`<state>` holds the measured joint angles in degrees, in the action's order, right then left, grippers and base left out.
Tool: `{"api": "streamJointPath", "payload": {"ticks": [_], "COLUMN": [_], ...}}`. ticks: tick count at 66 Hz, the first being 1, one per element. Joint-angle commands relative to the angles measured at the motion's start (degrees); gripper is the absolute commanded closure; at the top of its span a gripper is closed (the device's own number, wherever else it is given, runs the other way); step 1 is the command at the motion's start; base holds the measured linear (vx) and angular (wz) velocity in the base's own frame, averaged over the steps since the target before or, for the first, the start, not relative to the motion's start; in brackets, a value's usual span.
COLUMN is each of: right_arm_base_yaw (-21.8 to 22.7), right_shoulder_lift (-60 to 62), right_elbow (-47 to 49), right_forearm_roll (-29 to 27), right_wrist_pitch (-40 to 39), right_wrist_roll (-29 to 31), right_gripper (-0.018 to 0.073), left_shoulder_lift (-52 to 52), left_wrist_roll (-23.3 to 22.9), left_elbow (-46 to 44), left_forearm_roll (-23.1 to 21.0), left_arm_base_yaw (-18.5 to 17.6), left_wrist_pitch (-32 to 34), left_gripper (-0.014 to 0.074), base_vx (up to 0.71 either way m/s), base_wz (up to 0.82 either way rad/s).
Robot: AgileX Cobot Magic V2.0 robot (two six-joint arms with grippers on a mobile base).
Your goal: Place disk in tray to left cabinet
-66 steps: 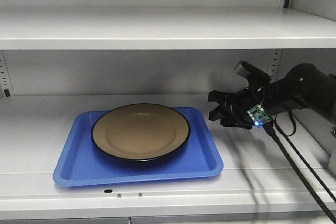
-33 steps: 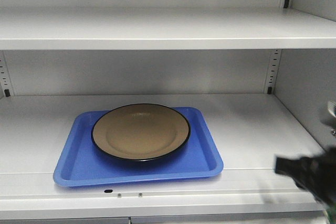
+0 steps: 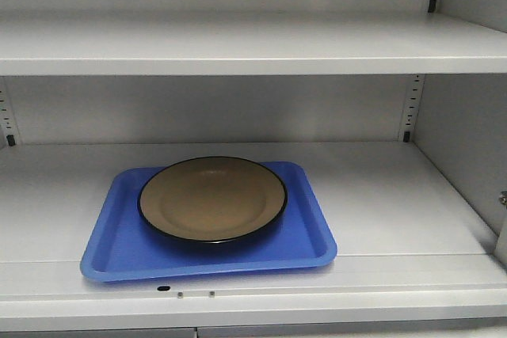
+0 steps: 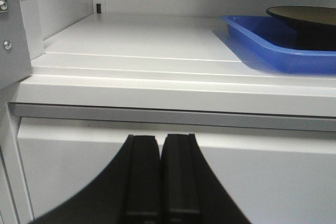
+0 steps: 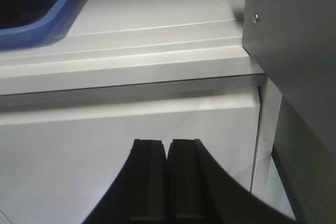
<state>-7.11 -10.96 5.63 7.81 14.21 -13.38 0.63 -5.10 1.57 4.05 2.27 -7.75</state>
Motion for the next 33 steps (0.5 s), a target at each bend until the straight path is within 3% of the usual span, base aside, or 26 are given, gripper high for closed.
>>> {"api": "streamJointPath", "payload": {"ticks": [1, 7, 24, 33], "right_arm_base_yaw": [0.31, 0.44, 2.37, 4.13], "right_shoulder_lift": [6.34, 12.99, 9.82, 10.01], "right_elbow": [-3.23, -7.7, -8.51, -8.56], "right_forearm_roll": [1.18, 1.31, 1.53, -1.17], "right_wrist_pitch": [-5.06, -6.26, -7.32, -8.85], "right_wrist_roll": [0.02, 1.63, 12.46, 13.06], "right_gripper": [0.0569, 0.0568, 0.0568, 0.0568], "left_shoulder_lift": [0.84, 0.84, 0.89, 0.88], "left_wrist_roll": [-0.82, -0.77, -0.77, -0.77], "left_elbow": [1.15, 1.15, 1.15, 1.15], "left_forearm_roll": [0.3, 0.3, 0.3, 0.25], "left_arm_base_yaw": [0.03, 0.03, 0.03, 0.03], "left_wrist_pitch": [4.79, 4.79, 4.75, 4.75], "left_gripper": [0.06, 0.06, 0.06, 0.06], "base_vx": [0.0, 0.0, 0.0, 0.0], "base_wz": [0.0, 0.0, 0.0, 0.0]}}
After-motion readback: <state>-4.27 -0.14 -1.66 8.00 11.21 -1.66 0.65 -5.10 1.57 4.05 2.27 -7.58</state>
